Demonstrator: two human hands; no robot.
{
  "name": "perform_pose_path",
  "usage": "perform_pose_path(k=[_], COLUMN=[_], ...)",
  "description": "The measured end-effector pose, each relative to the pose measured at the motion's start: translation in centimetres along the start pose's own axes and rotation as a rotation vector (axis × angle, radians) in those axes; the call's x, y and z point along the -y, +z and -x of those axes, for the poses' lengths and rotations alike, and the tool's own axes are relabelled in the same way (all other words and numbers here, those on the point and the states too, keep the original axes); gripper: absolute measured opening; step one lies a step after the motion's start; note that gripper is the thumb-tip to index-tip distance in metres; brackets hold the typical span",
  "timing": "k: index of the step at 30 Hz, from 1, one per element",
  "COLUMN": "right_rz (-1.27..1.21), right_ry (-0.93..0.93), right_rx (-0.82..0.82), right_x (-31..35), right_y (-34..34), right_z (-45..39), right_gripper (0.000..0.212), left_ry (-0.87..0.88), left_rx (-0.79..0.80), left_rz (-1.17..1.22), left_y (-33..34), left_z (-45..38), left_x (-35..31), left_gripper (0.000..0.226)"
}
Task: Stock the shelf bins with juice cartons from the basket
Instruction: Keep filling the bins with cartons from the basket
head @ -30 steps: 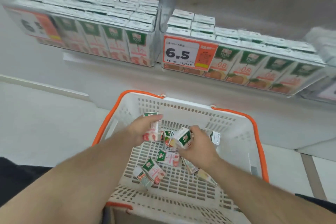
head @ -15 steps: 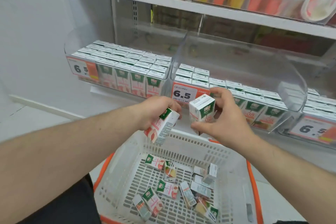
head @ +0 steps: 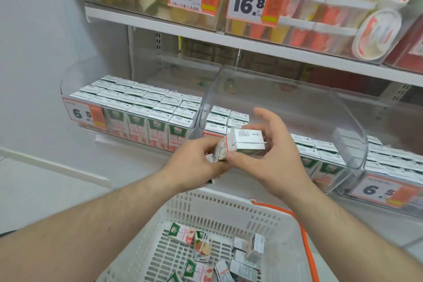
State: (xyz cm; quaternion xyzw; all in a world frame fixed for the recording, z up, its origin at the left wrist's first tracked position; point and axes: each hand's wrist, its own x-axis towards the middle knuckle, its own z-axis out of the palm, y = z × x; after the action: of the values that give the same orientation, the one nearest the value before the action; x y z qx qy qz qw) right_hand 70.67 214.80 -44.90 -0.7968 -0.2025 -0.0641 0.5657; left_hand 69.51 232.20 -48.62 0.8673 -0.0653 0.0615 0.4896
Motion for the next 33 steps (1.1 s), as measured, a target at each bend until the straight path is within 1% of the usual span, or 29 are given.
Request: perform_pose_path(k=[2, 4, 5, 8, 9, 10, 11, 12, 13, 14, 16, 18, 20, 22, 25, 26, 30, 33], right_rz=[0.075, 0.224, 0.293, 0.368, 0.341, 0.291, 0.238, 0.192, 0.152, 0.113, 0.064, 0.1, 0.219, 0.352, 0.498, 0.534, 0.666, 0.66], right_ry=[-0.072, -0.152, -0.208, -0.36, -0.35, -0.293, -0.2, -0.093, 0.017, 0.117, 0.245, 0.283, 0.265, 0.256, 0.332, 0.357, 0.418, 0.448], right_rx=[-0.029, -0.09, -0.13, -0.269, -0.317, -0.363, -0.4, -0.431, -0.452, -0.464, -0.473, -0.48, -0.462, -0.39, -0.234, -0.185, -0.043, 0.019], right_x=[0.3, 0.3, 0.2, 0.2, 0.6, 0.9, 1.0, 0.7, 0.3, -0.3, -1.5, -2.4, -2.8, -3.1, -3.5, -3.6, -3.7, -3.6], right_y=[-0.1, 0.3, 0.6, 0.9, 0.4, -0.3, -1.3, -2.3, -3.4, -4.2, -5.2, -5.4, -5.2, -4.7, -3.5, -3.1, -2.3, -2.2], right_z=[0.2, 0.4, 0.4, -0.2, -0.8, -1.6, -2.7, -4.0, -5.3, -6.4, -8.1, -9.0, -9.6, -10.2, -11.2, -11.4, -11.9, -12.3], right_gripper=[0.081, 0.074, 0.067, 0.037, 0.028, 0.02, 0.015, 0.013, 0.015, 0.02, 0.027, 0.026, 0.024, 0.026, 0.053, 0.057, 0.048, 0.044], left_ry=[0.024, 0.024, 0.022, 0.028, 0.02, 0.0, -0.028, -0.052, -0.071, -0.089, -0.133, -0.162, -0.174, -0.167, -0.154, -0.149, -0.135, -0.141], left_rx=[0.004, -0.016, -0.024, -0.04, -0.04, -0.032, -0.018, -0.007, -0.008, -0.018, -0.046, -0.067, -0.076, -0.069, -0.052, -0.046, -0.038, -0.018], left_rz=[-0.029, -0.076, -0.091, -0.112, -0.107, -0.095, -0.081, -0.066, -0.047, -0.024, 0.039, 0.102, 0.145, 0.154, 0.146, 0.147, 0.168, 0.176], left_y=[-0.2, -0.1, 0.0, 0.2, 0.3, 0.5, 0.6, 0.8, 1.0, 1.1, 1.3, 1.4, 1.5, 1.5, 1.3, 1.2, 1.1, 1.2], left_z=[-0.2, -0.5, -0.6, -1.0, -1.2, -1.3, -1.5, -1.6, -1.7, -1.9, -2.2, -2.4, -2.5, -2.5, -2.5, -2.4, -2.3, -2.4], left_x=[-0.1, -0.1, -0.2, -0.5, -0.6, -0.7, -0.7, -0.6, -0.5, -0.2, 0.2, 0.5, 0.4, 0.4, 0.5, 0.5, 0.5, 0.9], left_gripper=[0.041, 0.047, 0.048, 0.05, 0.052, 0.058, 0.066, 0.071, 0.072, 0.07, 0.062, 0.053, 0.049, 0.048, 0.049, 0.049, 0.046, 0.043])
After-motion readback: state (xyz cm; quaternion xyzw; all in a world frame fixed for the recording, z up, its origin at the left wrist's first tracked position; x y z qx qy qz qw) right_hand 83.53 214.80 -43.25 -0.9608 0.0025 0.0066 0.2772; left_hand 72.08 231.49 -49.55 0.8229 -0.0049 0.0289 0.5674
